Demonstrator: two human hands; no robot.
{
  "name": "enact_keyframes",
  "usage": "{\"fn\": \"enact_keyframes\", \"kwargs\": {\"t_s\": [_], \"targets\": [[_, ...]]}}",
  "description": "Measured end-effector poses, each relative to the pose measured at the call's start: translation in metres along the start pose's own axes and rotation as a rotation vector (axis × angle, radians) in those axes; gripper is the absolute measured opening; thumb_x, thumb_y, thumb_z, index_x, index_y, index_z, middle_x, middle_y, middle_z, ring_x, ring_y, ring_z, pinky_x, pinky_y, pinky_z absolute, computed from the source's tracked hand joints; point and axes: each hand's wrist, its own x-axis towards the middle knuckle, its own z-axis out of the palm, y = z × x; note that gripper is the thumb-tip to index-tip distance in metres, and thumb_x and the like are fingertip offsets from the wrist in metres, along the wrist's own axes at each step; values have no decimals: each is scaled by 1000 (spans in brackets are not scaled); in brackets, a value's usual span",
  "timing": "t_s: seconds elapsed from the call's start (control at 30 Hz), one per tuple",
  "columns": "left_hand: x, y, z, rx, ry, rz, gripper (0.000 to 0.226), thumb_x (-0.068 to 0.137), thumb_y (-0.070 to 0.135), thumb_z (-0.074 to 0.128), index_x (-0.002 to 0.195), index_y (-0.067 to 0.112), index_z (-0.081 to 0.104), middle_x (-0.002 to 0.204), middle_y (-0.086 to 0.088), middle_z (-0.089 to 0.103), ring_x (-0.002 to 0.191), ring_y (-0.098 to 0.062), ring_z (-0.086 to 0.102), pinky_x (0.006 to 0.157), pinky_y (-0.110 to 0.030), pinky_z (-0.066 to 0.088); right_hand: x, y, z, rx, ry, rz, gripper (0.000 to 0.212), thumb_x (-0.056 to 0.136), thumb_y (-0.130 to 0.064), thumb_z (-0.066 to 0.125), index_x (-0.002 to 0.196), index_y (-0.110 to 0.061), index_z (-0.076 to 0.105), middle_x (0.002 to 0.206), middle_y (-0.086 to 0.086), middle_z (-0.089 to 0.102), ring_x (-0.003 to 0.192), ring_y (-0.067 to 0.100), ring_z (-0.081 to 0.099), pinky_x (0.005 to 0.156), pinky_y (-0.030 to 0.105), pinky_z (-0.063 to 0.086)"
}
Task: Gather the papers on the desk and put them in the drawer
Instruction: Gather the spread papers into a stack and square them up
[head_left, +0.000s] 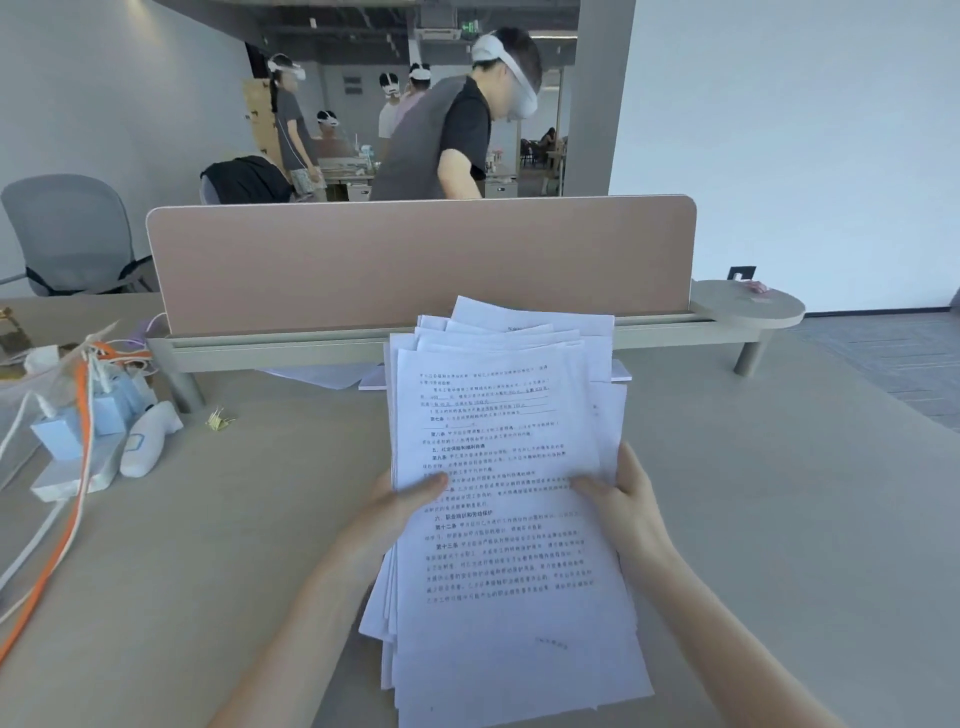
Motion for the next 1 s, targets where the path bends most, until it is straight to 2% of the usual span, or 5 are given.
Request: {"fn": "enact_keyframes", "kwargs": {"t_s": [0.17,0.33,0.63,0.73,1.0], "targets": [[-16,43,-3,-47,85,178,28,90,14,70,115,25,70,114,6,77,108,-12,71,95,-34,52,0,-46,0,-29,-73,-137,35,92,1,62,119,-21,62,110,-4,78,100,17,76,82,40,62],[-32,86,1,-60,128,332,26,88,19,70,111,33,70,111,16,77,105,-5,71,89,-31,53,1,-92,5,-6,-35,-237,26,92,-5,65,115,-15,63,108,-2,78,96,17,76,78,36,61],[-40,96,9,-112,135,381,23,82,10,73,98,27,74,94,14,80,97,-8,74,70,-18,59,-5,-115,13,135,-51,-336,49,87,-30,68,134,-23,55,131,-1,68,120,16,66,102,46,52],[-39,96,12,-130,113,378,23,73,16,83,93,28,79,101,6,80,99,-14,75,77,-25,61,-6,-115,10,157,-60,-357,48,89,-31,69,134,-24,54,131,-2,68,122,18,65,105,50,50],[-41,114,21,-168,100,427,29,59,31,84,87,35,82,102,4,80,100,-17,75,90,-39,56,-11,-135,3,69,-36,-475,34,94,-22,67,125,-24,53,118,-14,70,112,10,68,99,43,55]]}}
